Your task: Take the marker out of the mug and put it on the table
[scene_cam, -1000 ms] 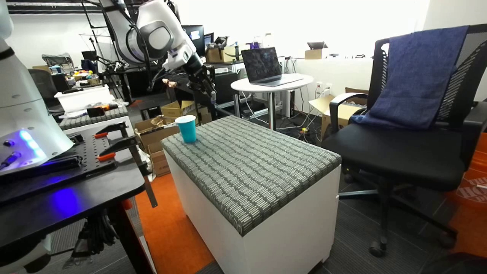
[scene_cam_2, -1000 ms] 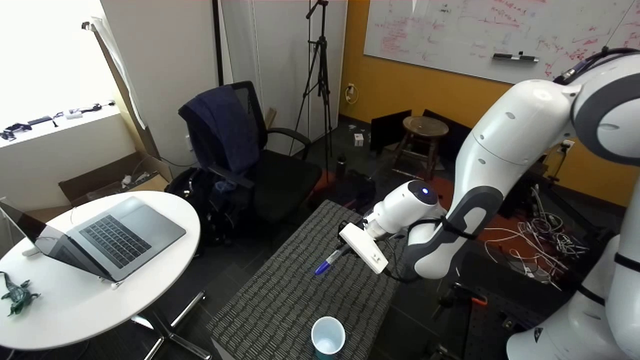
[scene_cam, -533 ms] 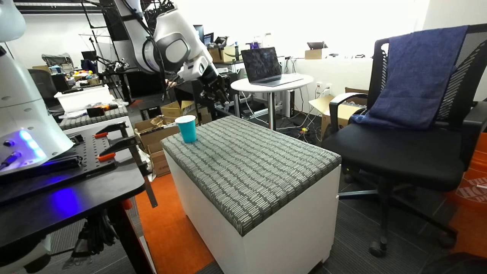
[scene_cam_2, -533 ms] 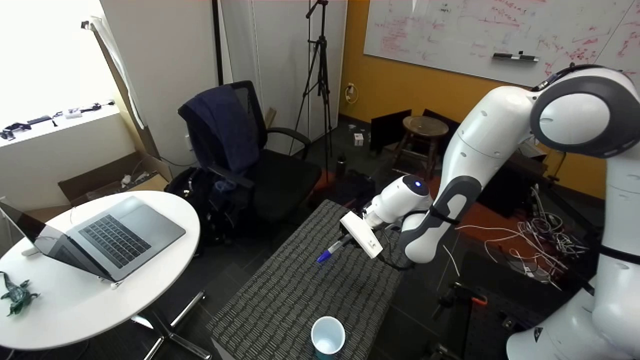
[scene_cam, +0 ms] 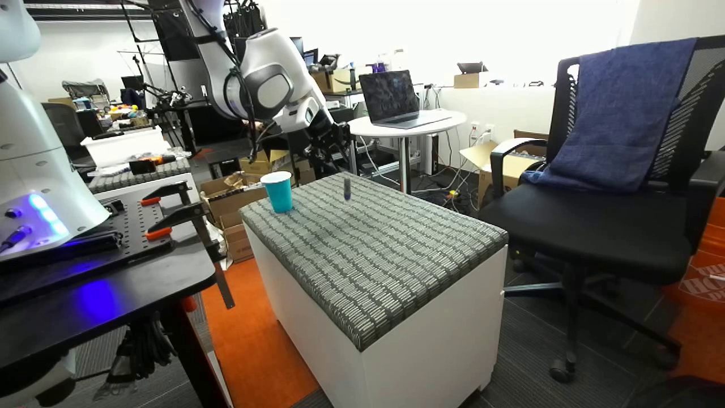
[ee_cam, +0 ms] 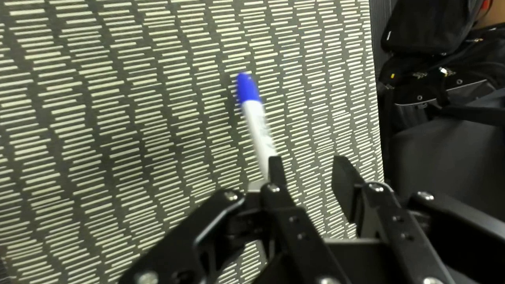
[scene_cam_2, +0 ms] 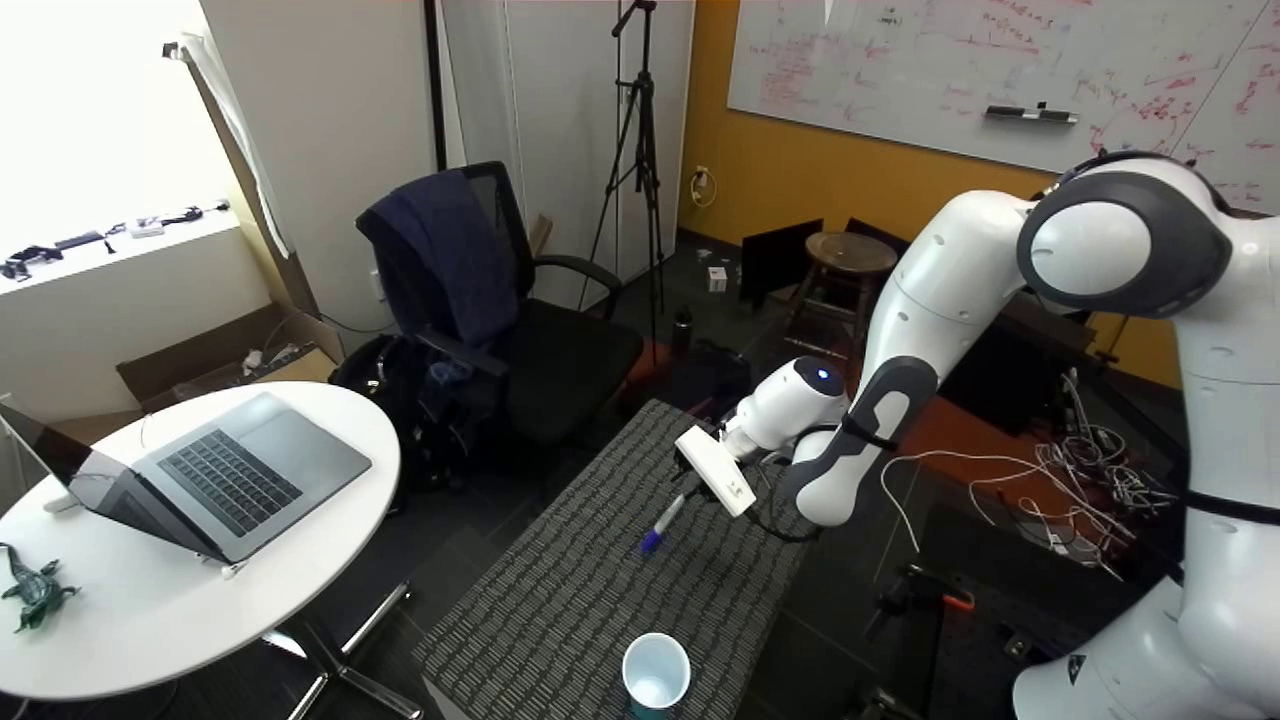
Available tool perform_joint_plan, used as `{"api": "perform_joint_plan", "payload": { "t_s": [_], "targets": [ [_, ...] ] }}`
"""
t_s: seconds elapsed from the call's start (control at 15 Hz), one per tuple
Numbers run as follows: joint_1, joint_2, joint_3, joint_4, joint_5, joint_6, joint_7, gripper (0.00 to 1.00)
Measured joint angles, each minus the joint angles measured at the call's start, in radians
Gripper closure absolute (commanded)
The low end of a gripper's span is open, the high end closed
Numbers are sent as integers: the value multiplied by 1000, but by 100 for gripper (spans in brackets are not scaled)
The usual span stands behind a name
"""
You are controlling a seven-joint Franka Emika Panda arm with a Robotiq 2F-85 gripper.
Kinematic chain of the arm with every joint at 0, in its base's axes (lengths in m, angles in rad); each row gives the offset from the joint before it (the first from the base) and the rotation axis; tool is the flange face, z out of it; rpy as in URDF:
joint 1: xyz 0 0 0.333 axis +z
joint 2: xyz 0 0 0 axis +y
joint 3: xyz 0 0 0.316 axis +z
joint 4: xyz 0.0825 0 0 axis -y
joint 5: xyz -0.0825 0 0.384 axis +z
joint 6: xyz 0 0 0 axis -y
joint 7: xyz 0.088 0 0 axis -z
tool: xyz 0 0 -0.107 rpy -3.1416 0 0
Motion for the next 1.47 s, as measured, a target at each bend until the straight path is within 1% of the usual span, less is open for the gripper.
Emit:
{"api": "perform_joint_plan", "payload": {
  "t_s": [0.2,0.27,0.4,0.53,0.8,0.93,1.27,1.47],
  "targets": [
    [-1,6,3,8,0,0,0,8],
    [-4,7,13,8,34,-1,-24,1],
    [-13,7,49,8,124,-2,-109,0],
    [-18,4,91,5,181,-2,-176,0],
    [-46,-20,194,-23,224,-2,-260,0],
    [-59,-44,232,-47,236,-2,-284,0],
    [-69,-106,260,-95,228,-2,-291,0],
    [-83,-119,280,-110,232,-2,-298,0]
  ]
}}
